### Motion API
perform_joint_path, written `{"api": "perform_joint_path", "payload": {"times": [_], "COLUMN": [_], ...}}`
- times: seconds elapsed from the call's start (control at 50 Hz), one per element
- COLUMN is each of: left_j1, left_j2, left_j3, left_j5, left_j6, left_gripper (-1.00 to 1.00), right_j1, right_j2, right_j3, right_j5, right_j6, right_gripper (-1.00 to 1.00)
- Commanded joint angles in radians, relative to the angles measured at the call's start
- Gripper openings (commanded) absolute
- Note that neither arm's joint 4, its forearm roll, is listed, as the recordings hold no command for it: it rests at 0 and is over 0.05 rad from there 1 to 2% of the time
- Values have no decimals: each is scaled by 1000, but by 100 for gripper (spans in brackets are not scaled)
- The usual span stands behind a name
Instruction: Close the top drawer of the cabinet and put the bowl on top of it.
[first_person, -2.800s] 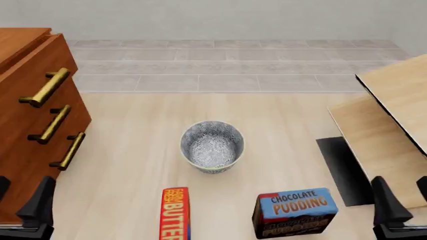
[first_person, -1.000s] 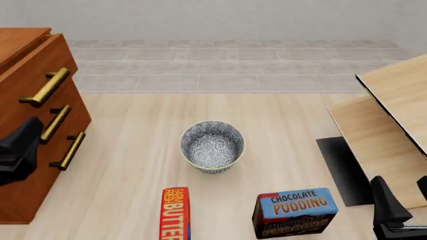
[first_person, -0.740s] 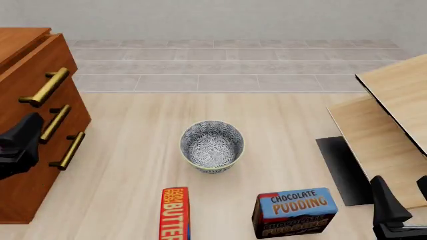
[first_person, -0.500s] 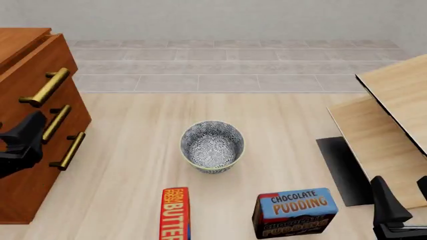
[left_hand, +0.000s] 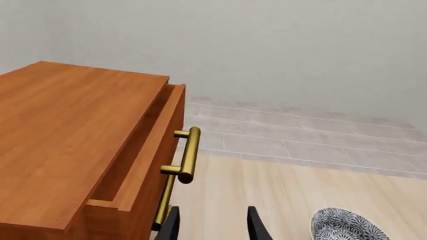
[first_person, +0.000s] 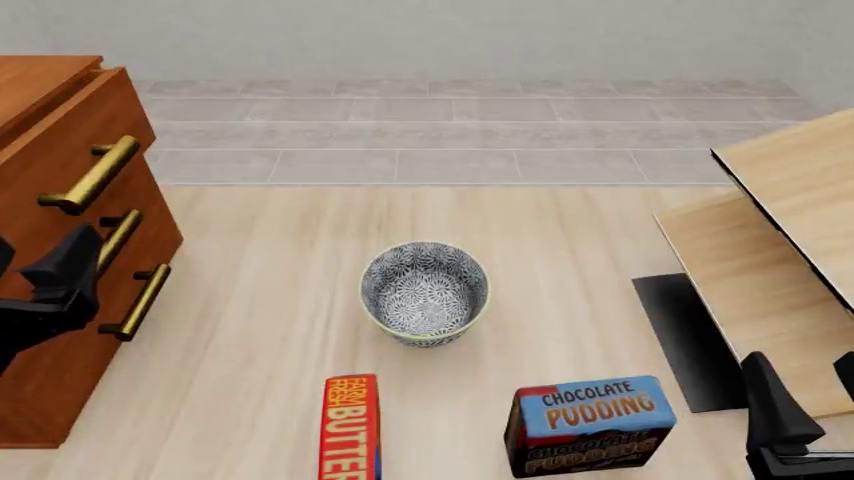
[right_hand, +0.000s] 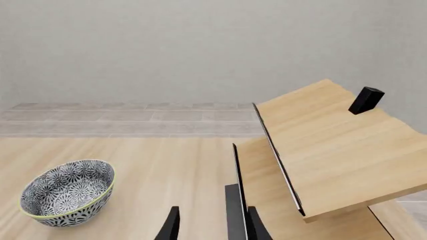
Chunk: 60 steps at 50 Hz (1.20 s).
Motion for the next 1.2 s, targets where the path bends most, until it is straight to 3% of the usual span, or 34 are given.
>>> {"api": "perform_joint_path", "payload": {"times": [0.02, 1.2], "left_j1": [44, 208], "left_j2": [24, 163], "left_j3": [30, 56], "left_j5": [-58, -218], "left_j6": [21, 36], "left_gripper": [100, 100], "right_j1": [0, 0], "right_j2": [1, 1], "right_j3": [0, 0], "right_j5": [-1, -1], "right_j6": [1, 1], "right_gripper": [100, 100]}}
